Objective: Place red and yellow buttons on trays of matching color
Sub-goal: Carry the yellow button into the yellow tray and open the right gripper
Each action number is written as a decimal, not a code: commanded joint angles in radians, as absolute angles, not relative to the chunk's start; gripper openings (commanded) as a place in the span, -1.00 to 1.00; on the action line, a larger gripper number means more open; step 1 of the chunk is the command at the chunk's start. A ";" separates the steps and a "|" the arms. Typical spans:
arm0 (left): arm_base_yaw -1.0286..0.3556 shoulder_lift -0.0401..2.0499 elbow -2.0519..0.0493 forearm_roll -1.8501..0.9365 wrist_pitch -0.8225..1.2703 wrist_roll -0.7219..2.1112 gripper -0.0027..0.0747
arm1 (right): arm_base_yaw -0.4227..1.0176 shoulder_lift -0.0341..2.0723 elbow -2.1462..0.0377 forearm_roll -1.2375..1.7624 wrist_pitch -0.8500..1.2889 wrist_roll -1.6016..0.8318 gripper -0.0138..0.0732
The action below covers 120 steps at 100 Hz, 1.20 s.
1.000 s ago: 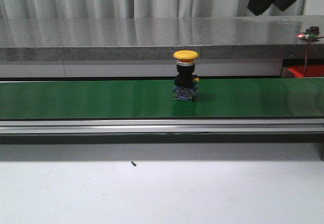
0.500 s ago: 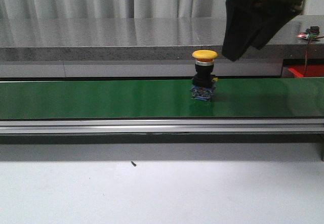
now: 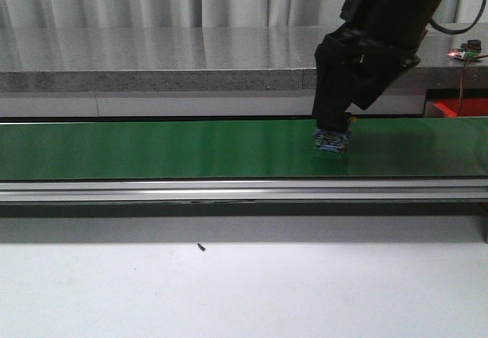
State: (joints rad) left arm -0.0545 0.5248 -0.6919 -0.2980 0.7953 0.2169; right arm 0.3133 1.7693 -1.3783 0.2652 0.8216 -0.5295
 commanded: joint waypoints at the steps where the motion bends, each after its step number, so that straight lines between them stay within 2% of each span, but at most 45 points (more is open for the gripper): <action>1: -0.063 0.528 -0.719 -0.321 0.728 0.220 -0.98 | 0.313 1.726 -1.403 0.283 0.784 -0.543 0.27; 13: -0.063 0.528 -0.719 -0.321 0.728 0.220 -0.98 | 0.313 1.726 -1.403 0.283 0.784 -0.543 -0.20; 22: -0.063 0.528 -0.719 -0.321 0.728 0.220 -0.98 | 0.312 1.721 -1.403 0.285 0.784 -0.543 -0.35; 48: -0.063 0.528 -0.719 -0.321 0.728 0.220 -0.98 | 0.308 1.618 -1.327 0.287 0.768 -0.500 -0.35; 69: -0.063 0.528 -0.719 -0.321 0.728 0.220 -0.98 | 0.225 1.478 -1.217 0.287 0.727 -0.453 -0.35; 120: -0.063 0.528 -0.719 -0.321 0.728 0.220 -0.98 | -0.248 1.245 -1.028 0.285 0.749 -0.291 -0.35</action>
